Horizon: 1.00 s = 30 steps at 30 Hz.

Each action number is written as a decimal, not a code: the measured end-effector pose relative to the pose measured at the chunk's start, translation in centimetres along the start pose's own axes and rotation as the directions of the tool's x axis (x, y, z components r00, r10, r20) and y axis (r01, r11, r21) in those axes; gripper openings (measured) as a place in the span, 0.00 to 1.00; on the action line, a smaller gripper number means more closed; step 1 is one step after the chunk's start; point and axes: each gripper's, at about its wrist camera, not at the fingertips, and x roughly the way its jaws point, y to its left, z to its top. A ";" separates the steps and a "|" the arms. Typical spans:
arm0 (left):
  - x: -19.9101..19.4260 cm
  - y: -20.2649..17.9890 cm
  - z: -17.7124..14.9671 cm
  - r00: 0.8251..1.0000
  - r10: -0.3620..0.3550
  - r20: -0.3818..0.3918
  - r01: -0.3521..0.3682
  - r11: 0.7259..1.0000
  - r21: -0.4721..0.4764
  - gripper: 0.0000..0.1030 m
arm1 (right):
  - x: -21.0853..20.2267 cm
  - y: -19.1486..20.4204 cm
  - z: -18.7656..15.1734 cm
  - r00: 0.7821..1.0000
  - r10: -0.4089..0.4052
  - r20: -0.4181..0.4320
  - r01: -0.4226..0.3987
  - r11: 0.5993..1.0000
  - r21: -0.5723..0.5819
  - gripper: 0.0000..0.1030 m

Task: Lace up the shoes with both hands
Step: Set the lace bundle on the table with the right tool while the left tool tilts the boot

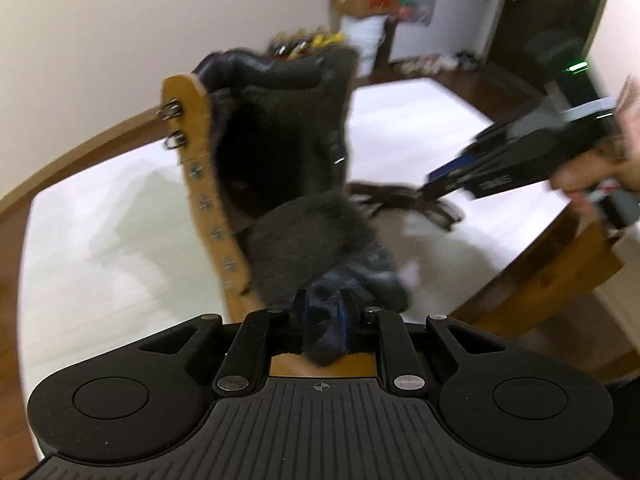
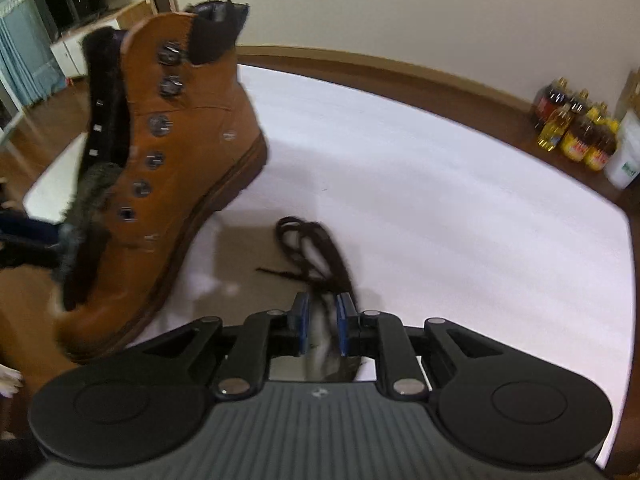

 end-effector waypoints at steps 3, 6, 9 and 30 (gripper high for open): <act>-0.3 1.7 0.0 0.998 0.053 -0.035 -0.051 0.997 0.051 0.16 | -1.2 1.6 -0.3 0.996 0.094 0.007 -0.094 0.995 -0.034 0.16; 0.3 2.6 -0.2 0.995 0.066 -0.076 -0.056 0.990 0.133 0.16 | -2.0 3.8 -0.1 0.988 0.157 -0.006 -0.157 0.985 -0.064 0.16; 1.2 2.8 -0.5 0.994 -0.024 -0.106 0.046 0.976 0.214 0.16 | -2.4 5.4 0.1 0.984 0.178 -0.017 -0.179 0.981 -0.073 0.17; -0.3 2.9 7.0 0.990 -0.038 0.132 -0.002 0.955 0.295 0.12 | -5.9 11.9 0.0 0.989 -0.150 -0.004 0.140 0.919 0.368 0.17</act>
